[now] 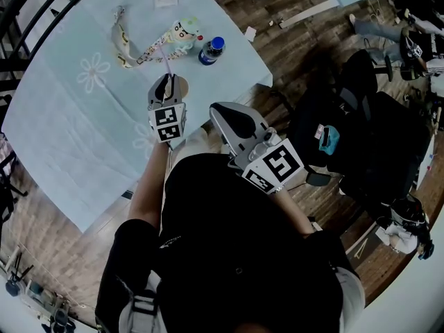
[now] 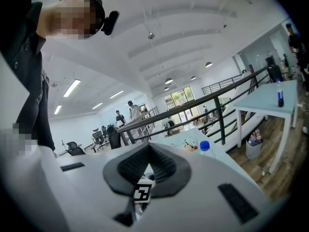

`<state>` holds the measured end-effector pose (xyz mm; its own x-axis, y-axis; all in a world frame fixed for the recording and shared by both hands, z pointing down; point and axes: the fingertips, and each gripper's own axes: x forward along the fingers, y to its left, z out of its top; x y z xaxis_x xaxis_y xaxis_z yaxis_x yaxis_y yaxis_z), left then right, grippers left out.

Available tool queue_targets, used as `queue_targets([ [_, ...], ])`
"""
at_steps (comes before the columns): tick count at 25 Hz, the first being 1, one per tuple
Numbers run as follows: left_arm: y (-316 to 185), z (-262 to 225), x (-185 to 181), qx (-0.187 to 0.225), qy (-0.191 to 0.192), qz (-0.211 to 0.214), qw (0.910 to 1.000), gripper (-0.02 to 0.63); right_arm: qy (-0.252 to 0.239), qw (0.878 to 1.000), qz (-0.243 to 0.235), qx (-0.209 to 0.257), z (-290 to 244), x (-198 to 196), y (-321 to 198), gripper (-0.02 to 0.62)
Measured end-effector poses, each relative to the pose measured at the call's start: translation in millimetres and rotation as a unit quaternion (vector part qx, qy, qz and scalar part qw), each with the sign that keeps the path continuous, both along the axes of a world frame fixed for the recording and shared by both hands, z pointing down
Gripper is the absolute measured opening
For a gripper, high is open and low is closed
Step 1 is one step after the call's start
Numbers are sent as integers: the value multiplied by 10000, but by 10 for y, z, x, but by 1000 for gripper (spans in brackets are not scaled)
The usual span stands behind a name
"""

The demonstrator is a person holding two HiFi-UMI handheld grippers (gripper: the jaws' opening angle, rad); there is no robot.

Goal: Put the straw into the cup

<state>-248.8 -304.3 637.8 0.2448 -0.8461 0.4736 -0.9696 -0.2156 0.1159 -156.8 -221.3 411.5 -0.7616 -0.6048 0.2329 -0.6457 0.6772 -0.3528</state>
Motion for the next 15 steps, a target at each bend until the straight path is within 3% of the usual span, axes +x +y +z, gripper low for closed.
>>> queue_targets([
  [8,86,1,-29,16,31,-112,9999,123,-55,9999,-85,34,12,31,80,9],
  [9,106,-14,-41,41,0,-152,9999,117,-65,9999,-115,46,13,33,92,9],
  [11,163,-63,-81,91,-40,-295,9995,35,-103,9997,-195,59,7,30,127,9],
  [15,262,-213,-100,225,186,-536,9981,14,-204,9989,-411,110,-37,34,177,9],
])
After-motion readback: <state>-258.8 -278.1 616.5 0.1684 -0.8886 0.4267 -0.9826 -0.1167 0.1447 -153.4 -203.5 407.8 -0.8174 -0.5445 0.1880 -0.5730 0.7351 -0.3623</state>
